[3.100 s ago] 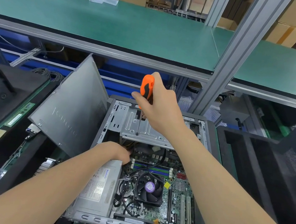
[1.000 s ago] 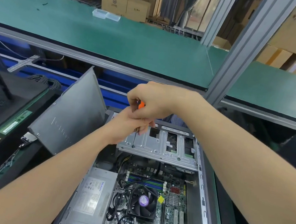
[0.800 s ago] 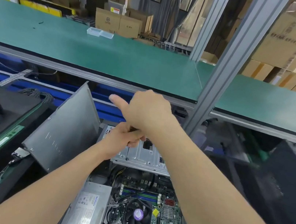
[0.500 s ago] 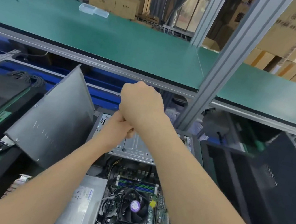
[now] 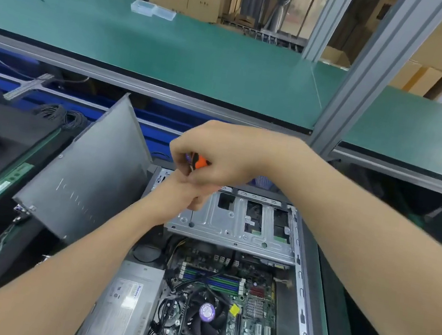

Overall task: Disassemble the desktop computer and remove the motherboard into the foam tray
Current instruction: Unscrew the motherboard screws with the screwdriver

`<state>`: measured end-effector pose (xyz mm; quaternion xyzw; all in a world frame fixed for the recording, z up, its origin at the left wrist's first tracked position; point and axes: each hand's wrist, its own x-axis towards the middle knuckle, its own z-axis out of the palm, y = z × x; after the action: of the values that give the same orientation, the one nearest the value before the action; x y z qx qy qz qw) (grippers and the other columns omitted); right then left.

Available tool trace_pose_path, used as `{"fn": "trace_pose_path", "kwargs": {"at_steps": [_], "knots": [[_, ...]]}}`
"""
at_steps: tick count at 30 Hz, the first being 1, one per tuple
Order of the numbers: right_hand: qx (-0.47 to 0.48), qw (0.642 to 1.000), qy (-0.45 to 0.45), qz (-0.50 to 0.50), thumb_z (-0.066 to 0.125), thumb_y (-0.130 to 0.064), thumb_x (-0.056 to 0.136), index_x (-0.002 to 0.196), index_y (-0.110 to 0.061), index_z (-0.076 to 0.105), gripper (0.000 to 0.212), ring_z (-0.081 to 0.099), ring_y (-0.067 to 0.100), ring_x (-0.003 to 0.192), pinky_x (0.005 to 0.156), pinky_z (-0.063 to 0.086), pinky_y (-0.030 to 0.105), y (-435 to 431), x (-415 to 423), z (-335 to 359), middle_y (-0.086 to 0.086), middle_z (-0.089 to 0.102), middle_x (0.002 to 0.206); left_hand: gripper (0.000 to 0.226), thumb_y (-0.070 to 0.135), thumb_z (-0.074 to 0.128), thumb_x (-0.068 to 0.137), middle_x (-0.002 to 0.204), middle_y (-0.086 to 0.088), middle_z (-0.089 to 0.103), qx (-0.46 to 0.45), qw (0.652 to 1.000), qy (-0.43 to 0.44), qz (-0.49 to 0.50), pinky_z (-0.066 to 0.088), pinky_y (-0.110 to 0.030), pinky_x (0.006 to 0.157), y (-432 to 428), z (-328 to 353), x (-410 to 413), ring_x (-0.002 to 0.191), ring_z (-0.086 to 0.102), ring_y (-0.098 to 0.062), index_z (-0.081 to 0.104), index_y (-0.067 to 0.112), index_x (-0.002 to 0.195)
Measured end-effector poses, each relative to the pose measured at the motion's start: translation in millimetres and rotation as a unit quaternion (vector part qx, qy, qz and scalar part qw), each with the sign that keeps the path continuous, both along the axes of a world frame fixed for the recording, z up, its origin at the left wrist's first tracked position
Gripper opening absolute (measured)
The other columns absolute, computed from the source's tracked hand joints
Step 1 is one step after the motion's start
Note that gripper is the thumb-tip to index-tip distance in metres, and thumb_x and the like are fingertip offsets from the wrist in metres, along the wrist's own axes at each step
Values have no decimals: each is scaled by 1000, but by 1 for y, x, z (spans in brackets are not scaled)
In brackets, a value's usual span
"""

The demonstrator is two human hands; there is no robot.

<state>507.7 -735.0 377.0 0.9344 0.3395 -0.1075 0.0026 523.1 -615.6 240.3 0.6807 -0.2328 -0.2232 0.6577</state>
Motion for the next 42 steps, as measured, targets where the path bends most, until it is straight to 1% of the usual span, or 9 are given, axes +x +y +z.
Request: {"fn": "trace_pose_path", "kwargs": {"at_steps": [4,8,11,16,19,23,29,35,42], "knots": [[58,965,-104,-235,53,-71,93,87,-21,50,50,55,22,80,66,49,40,19,-26,-15,-4,49,80,18,20,37,66,51,3,21,68,997,-23,34,12,-42,61,0,6,-8,59,11,-21,31,28,51],[12,878,-173,-446,41,-70,100,88,-15,47,56,43,25,65,50,30,33,49,-23,-22,2,34,70,23,8,44,90,71,-7,35,53,996,-37,54,25,-34,60,4,-7,-7,71,26,-22,39,23,75],[68,883,-125,-448,51,-60,101,92,-17,45,45,47,28,76,52,33,33,54,-14,-29,2,38,71,21,8,46,97,91,-5,41,62,995,-39,68,31,-30,64,5,-14,-4,86,31,-22,42,28,91],[140,888,-78,-431,65,-28,94,74,-15,39,36,47,23,64,51,32,29,33,-7,-33,0,44,72,13,18,49,76,57,-5,35,27,996,-13,79,35,-21,52,-1,-8,-6,52,29,-15,46,20,64],[91,932,-49,-347,67,-24,89,66,-16,38,39,37,25,61,49,27,28,23,-3,-25,0,38,65,49,9,56,92,47,6,32,19,997,5,68,27,-19,44,-2,-12,-1,43,25,-7,50,33,49],[21,985,16,-172,70,-32,87,69,-25,47,30,43,15,64,54,29,30,9,3,-7,-8,46,78,45,15,63,98,52,7,24,-32,999,3,24,22,-20,47,2,-11,2,49,17,-12,46,29,58],[5,990,139,-32,75,-20,73,79,-27,57,20,53,13,71,61,46,34,-2,23,4,-11,61,79,43,23,64,94,54,6,29,-37,999,1,-8,21,-29,51,3,-6,-1,51,21,-18,46,36,57],[37,996,51,-68,73,-36,82,85,-28,63,14,53,3,72,60,42,27,-6,7,-4,-16,61,80,35,23,58,85,53,-1,24,15,1000,6,26,13,-42,58,0,4,-10,59,13,-24,32,20,63],[42,952,-121,-279,39,-79,93,69,-13,56,73,52,17,56,50,35,30,15,-29,5,1,54,63,37,16,56,103,53,2,28,7,1000,26,10,24,-26,49,7,-1,-17,50,21,-16,48,15,67]]}}
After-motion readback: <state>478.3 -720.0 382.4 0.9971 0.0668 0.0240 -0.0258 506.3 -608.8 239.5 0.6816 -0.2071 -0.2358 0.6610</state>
